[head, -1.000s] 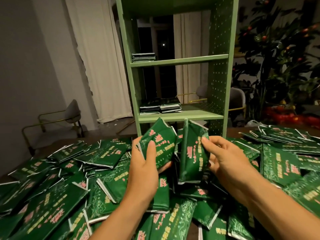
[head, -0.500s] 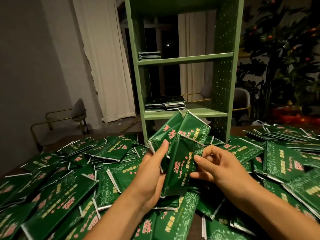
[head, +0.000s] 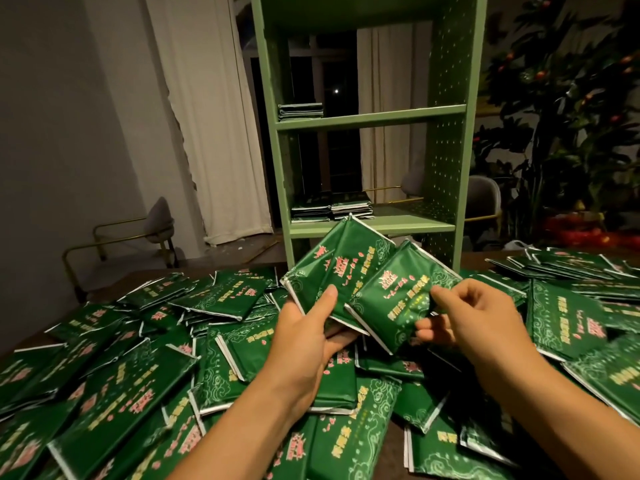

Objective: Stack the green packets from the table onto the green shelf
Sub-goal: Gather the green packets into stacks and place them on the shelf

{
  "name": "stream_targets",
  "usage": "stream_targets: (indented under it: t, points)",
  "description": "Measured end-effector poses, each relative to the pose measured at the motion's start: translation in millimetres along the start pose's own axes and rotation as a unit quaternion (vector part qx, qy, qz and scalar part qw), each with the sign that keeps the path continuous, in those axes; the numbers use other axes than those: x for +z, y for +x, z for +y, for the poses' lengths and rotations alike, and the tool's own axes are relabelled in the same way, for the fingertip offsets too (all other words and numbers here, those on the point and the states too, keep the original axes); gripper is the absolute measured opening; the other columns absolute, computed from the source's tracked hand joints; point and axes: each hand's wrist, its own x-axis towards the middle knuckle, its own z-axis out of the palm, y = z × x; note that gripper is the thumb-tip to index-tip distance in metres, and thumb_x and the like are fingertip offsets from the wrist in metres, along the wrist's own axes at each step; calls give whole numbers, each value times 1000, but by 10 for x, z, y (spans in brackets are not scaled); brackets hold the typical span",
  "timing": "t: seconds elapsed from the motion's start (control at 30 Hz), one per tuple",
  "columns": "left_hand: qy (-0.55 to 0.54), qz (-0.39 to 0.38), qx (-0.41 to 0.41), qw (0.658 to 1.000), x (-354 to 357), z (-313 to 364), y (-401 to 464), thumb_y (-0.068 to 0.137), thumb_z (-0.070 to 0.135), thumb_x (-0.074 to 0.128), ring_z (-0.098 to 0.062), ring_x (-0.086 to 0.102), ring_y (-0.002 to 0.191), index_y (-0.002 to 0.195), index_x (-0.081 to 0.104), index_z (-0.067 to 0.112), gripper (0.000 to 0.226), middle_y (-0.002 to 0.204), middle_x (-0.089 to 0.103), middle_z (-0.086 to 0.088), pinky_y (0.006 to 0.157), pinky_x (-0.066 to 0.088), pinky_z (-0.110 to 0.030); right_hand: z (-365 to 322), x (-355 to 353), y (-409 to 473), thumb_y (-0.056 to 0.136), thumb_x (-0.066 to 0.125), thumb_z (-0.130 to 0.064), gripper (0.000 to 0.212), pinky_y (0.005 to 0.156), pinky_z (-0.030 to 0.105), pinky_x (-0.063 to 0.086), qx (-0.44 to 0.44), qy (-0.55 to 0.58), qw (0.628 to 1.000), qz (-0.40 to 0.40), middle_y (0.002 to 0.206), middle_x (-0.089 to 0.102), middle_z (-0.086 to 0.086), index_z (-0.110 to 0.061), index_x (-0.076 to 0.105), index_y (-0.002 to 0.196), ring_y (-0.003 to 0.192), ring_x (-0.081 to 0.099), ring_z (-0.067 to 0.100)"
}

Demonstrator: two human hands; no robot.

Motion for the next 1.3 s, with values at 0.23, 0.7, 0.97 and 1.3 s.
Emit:
stream_targets:
  t: [0.23,0.7,0.97,1.3]
  points:
    - [51,-41,34,997,30,-47,-36,100,23,56,-26,74,104,125,61,5,31,113,76,-9,88,60,-48,12,72,-46,96,61,-9,11,59,29,62,24,46,998,-35,62,70,12,-2,55,91,67,75,27]
    - [34,-42,14,998,29,-28,-45,103,34,49,-23,73,106,126,60,5,38,117,74,-9,89,59,-52,66,-142,70,84,78,-20,31,85,34,57,-116,-127,977,-124,100,77,-8,-22,67,113,92,74,11]
    - [30,-4,19,999,0,-29,-9,94,29,65,-26,69,114,113,50,4,35,125,66,-19,99,53,-56,145,-72,71,88,74,-28,18,88,45,58,-116,-139,980,-80,94,77,-7,-21,68,103,87,74,12]
    - [202,-117,92,968,-43,-51,-59,93,2,67,-9,74,96,123,58,17,35,104,78,7,74,57,-18,87,-99,41,82,80,-22,70,93,26,53,-150,-150,965,-152,118,66,-19,-36,40,138,105,67,1]
